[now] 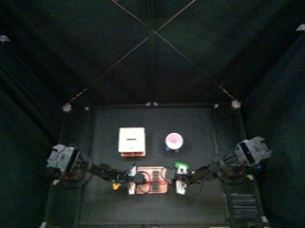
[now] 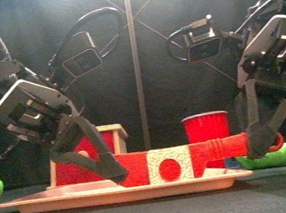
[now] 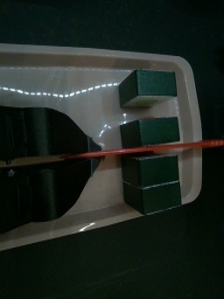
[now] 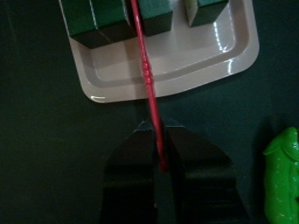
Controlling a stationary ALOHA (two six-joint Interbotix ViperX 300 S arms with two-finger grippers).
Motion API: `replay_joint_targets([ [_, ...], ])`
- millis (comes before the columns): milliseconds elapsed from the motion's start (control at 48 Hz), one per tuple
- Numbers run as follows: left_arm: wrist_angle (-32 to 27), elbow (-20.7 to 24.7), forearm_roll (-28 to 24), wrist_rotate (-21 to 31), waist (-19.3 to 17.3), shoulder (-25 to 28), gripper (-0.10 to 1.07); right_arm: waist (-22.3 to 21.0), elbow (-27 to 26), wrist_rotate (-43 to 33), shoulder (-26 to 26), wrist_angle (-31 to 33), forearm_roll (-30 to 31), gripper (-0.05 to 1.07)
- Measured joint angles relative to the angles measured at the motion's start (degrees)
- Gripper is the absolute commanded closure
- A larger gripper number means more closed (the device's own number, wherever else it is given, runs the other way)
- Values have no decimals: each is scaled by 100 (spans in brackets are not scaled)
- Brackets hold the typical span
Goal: Cut sushi roll
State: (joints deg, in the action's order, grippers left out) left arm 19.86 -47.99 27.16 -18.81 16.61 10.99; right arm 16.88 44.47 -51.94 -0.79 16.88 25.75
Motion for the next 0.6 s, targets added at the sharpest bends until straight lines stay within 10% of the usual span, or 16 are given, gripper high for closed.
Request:
replay_joint_targets([
  [604,-35,-132,-369,26,88,-791,76,70,18,0,958,220,316,69],
])
